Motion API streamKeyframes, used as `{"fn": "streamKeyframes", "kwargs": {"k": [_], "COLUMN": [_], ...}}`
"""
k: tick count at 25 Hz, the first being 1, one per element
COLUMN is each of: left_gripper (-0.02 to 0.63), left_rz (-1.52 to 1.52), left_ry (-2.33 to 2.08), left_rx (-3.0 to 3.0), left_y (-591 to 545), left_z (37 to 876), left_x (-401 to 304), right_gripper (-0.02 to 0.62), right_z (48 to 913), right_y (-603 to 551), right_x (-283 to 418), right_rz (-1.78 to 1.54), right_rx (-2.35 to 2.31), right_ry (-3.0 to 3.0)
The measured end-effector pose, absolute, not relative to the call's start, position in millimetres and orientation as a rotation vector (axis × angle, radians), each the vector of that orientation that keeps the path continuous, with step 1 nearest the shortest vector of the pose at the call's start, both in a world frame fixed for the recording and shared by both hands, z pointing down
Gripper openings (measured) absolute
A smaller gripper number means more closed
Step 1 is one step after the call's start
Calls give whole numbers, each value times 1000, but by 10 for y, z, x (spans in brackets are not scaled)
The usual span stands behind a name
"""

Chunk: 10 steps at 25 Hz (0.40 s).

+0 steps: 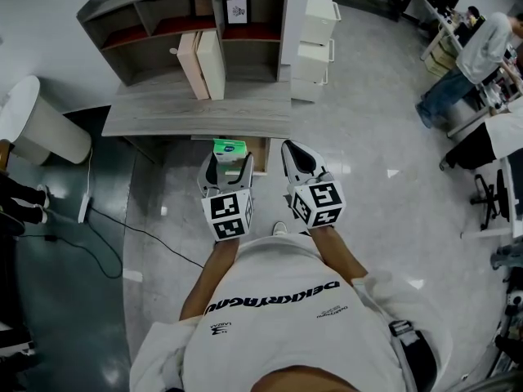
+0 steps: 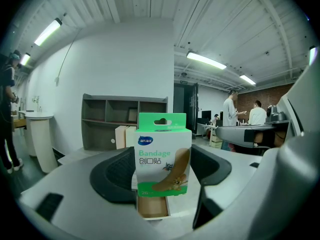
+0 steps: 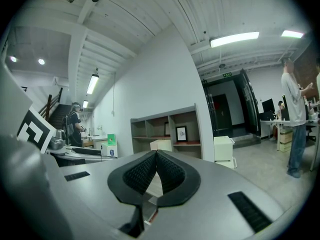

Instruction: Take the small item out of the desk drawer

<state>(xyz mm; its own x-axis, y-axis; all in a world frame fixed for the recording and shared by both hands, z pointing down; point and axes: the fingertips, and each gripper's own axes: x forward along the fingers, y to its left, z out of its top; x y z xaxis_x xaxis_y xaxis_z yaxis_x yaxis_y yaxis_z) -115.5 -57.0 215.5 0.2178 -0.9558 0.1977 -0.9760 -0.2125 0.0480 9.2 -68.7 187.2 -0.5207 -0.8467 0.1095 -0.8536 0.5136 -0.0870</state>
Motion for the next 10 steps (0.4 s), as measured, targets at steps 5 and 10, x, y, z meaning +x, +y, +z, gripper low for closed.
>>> {"fn": "streamKeyframes", "kwargs": {"k": [5,10], "left_gripper": [356,357], "left_rz": [182,181], "left_ry": [-1857,-1851], "left_rx": [2319,2314], "left_y": [-593,-642], "left_z": [2173,2201], "left_x": [-1148,-1152], "right_gripper": [32,32], "right_z": [1904,1920], "right_y": [-722,-768], "right_x": [116,123], "right_rz": [208,209], "right_rx": [1514,1516], "right_ry": [-2684,-2677]}}
